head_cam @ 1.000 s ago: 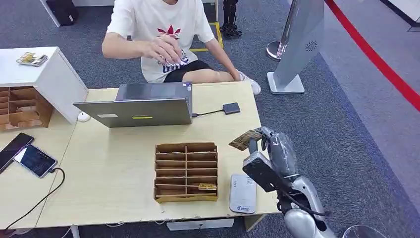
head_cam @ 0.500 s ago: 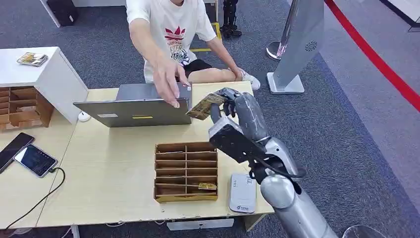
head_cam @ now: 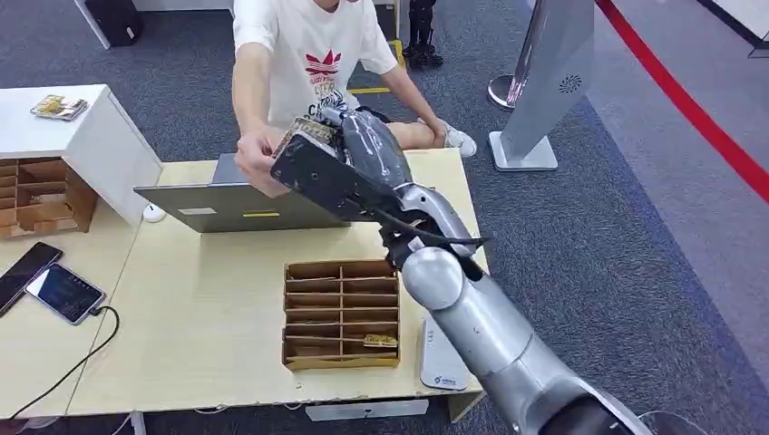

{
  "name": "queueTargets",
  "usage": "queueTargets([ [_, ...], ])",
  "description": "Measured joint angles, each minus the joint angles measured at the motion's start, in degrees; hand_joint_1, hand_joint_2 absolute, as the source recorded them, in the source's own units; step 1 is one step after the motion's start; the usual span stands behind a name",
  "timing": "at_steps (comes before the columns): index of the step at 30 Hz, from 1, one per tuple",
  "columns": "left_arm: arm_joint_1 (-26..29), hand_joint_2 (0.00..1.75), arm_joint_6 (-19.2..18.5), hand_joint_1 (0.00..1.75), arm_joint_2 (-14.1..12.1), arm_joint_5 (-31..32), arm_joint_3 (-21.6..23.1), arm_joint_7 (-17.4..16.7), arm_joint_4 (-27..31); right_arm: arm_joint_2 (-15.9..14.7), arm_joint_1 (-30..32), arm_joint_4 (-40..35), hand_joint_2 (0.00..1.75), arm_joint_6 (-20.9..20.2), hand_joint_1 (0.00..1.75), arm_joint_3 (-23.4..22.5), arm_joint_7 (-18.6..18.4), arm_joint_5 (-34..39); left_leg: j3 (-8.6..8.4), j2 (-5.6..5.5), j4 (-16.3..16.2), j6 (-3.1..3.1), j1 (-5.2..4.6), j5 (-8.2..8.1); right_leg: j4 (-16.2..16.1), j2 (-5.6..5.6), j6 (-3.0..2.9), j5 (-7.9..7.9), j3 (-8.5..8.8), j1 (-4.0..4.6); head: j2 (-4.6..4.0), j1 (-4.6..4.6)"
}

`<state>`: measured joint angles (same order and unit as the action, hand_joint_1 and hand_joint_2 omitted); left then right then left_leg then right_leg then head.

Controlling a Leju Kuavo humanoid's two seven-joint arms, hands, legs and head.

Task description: Pass the card to the sensor for recognition and then transmit it.

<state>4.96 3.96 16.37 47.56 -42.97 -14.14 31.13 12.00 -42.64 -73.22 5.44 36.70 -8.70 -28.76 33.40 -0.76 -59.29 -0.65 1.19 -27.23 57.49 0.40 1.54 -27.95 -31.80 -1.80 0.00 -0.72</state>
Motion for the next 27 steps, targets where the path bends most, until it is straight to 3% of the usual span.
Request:
queueTargets([
  [6, -0.9, 0.00, 0.1, 0.00, -0.5, 1.2, -1.0, 0.1, -2.1, 1.7, -1.8, 3.7, 1.75, -0.2, 1.75, 0.3, -0.8, -0.2, 0.05, -0.02, 0.0, 0.00, 0.00, 0.00, 0.0, -0.02, 0.00, 0.00, -0.06, 0.00, 0.00, 0.02],
  [7, -1.0, 0.00, 0.1, 0.00, -0.5, 1.4, -1.1, 0.2, -2.3, 2.0, -2.1, 4.2, 1.75, -0.3, 1.47, 0.4, -0.9, -0.3, 0.05, -0.02, 0.0, 0.00, 0.00, 0.00, 0.0, -0.02, 0.00, 0.00, -0.06, 0.00, 0.00, 0.00],
  [8, -1.1, 0.00, 0.1, 0.00, -0.6, 1.8, -1.2, 0.3, -2.5, 2.3, -2.2, 4.7, 1.75, -0.7, 0.30, 0.4, -1.0, -0.5, 0.05, -0.01, 0.0, 0.00, 0.00, 0.00, 0.0, -0.01, 0.00, 0.00, -0.06, 0.00, 0.00, 0.02],
  [9, -1.1, 0.00, 0.0, 0.00, -0.6, 2.2, -1.3, 0.3, -2.5, 2.5, -2.4, 5.1, 1.75, -1.1, 0.30, 0.4, -1.0, -0.6, 0.05, -0.01, 0.0, 0.00, 0.00, 0.00, 0.0, -0.01, 0.00, 0.00, -0.06, 0.00, 0.00, 0.00],
  [10, -1.2, 0.00, -0.1, 0.00, -0.6, 2.6, -1.4, 0.5, -2.5, 2.7, -2.5, 5.5, 1.75, -1.4, 0.00, 0.5, -1.2, -0.6, 0.06, -0.01, 0.0, 0.00, 0.00, 0.00, 0.0, -0.01, 0.00, 0.00, -0.06, 0.00, 0.00, 0.02],
  [20, -1.1, 0.00, -2.5, 0.00, 0.0, 6.0, -4.1, 0.5, -2.4, 3.8, -2.9, 7.1, 1.75, -3.9, 0.00, 2.2, -0.3, 0.6, 0.06, -0.01, 0.0, 0.00, 0.00, 0.00, 0.0, 0.00, 0.00, 0.00, -0.08, 0.00, 0.00, 0.02],
  [27, -0.2, 0.00, -4.7, 0.00, 0.9, 8.4, -6.4, 0.5, 0.1, 3.9, -0.6, 2.7, 1.75, -4.1, 0.00, 3.0, 2.4, 4.9, 0.07, 0.01, 0.0, -0.01, 0.00, -0.01, 0.0, 0.01, 0.00, 0.00, -0.13, 0.00, 0.00, 0.02],
])
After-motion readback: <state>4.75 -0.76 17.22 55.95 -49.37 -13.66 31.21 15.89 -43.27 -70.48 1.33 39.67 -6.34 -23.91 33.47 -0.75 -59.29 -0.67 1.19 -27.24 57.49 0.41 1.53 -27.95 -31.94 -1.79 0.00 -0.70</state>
